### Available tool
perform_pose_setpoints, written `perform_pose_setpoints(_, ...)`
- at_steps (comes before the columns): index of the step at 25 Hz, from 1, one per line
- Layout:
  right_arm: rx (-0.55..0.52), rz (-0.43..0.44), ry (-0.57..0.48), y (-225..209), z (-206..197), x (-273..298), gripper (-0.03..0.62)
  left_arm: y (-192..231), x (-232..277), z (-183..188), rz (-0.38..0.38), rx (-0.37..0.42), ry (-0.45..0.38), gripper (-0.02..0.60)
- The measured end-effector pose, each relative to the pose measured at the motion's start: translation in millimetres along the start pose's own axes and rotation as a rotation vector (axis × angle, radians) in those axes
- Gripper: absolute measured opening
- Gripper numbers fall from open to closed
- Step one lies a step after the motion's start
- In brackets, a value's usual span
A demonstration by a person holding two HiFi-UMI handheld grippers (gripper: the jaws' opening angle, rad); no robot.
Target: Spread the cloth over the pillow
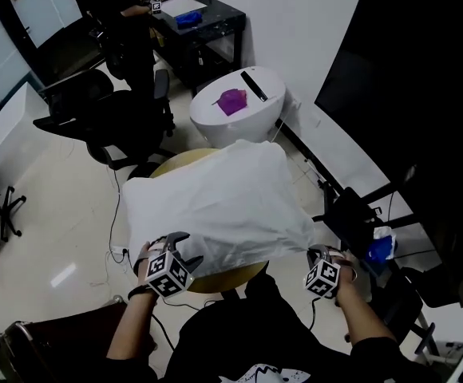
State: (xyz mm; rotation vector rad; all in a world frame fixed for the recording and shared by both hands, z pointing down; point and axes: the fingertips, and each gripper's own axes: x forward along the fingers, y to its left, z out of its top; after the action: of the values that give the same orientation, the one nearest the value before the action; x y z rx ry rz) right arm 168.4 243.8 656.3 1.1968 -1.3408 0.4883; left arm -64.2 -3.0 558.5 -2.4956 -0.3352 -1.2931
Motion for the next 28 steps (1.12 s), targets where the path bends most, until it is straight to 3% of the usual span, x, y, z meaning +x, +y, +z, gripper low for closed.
perform_pose_setpoints(8, 0.056, 0.058, -0.012, -2, 7, 14, 0.018, -4, 20, -22, -0.024, -0.046, 0.037, 0.277)
perform_pose_setpoints(12, 0.081, 0.083, -0.042, -13, 10, -2, 0.096, -3, 22, -24, -0.027, -0.055, 0.036, 0.284)
perform_pose_setpoints(17, 0.099, 0.047, -0.122, -47, 21, -40, 0.112, 6, 7, -16, -0.025, -0.084, -0.007, 0.282)
perform_pose_setpoints(22, 0.032, -0.03, -0.2, -101, 52, -75, 0.112, 47, -37, -4, 0.055, -0.116, -0.047, 0.281)
perform_pose_setpoints(28, -0.04, -0.018, -0.27, -168, 85, -94, 0.112, 133, -84, -2, 0.192, -0.147, -0.015, 0.279)
